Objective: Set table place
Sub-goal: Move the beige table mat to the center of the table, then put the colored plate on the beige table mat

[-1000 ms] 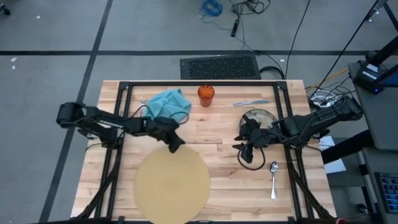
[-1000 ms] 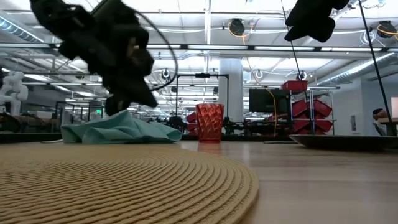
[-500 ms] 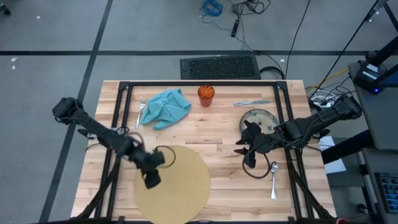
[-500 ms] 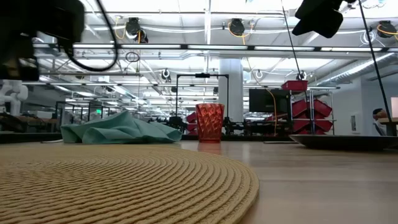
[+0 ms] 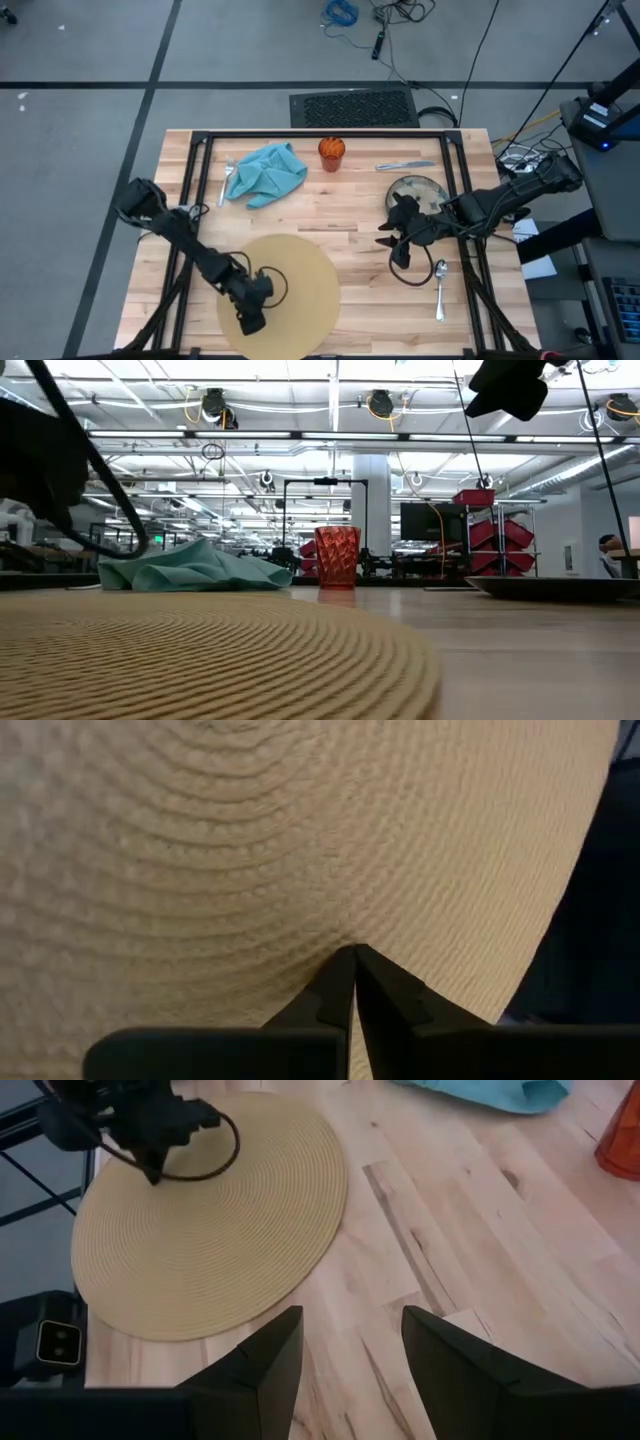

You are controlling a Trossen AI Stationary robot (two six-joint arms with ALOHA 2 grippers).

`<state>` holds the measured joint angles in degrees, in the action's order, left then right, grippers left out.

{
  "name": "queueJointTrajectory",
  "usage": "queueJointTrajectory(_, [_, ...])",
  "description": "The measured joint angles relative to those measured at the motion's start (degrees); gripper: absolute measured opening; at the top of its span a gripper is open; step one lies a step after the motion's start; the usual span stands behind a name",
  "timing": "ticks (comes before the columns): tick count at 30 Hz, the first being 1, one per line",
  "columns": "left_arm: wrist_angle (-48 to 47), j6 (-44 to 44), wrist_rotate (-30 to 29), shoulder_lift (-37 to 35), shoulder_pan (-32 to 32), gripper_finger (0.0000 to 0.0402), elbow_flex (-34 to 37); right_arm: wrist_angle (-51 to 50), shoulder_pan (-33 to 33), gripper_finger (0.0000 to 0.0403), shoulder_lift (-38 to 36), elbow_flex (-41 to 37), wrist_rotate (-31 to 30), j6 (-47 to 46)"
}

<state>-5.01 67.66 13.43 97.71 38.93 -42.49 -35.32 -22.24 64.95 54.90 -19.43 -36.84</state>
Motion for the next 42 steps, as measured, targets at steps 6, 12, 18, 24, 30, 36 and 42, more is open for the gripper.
queueJointTrajectory(6, [4.68,-9.06,-0.67,1.98,-6.60,0.0000,-0.79,0.03,0.00,0.0164,0.00,0.02,0.05,-1.27])
queueJointTrajectory(12, [6.22,-18.23,-1.66,2.12,-14.52,0.0000,-0.70,-0.03,0.00,0.0164,0.00,0.00,0.06,-1.94])
queueJointTrajectory(18, [9.08,-23.27,-2.20,2.44,-18.91,0.0000,-0.58,-0.53,0.00,0.0164,0.00,0.00,0.07,-2.59])
queueJointTrajectory(24, [16.71,-23.28,-0.93,5.73,-19.91,0.0000,-0.92,-2.97,0.00,0.0164,0.00,0.00,0.06,-3.03])
queueJointTrajectory(30, [17.77,-23.65,1.20,11.08,-19.54,0.0000,-6.21,-7.07,0.03,0.0164,0.00,0.00,0.05,-2.98])
queueJointTrajectory(36, [10.40,-29.27,-0.29,8.21,-19.40,0.0000,-11.79,-7.54,0.89,0.0164,0.00,0.01,0.26,-1.64])
queueJointTrajectory(42, [-5.83,-32.42,-1.89,-5.19,-19.25,0.0000,-14.19,-8.20,0.90,0.0164,-0.18,0.00,1.95,-1.72])
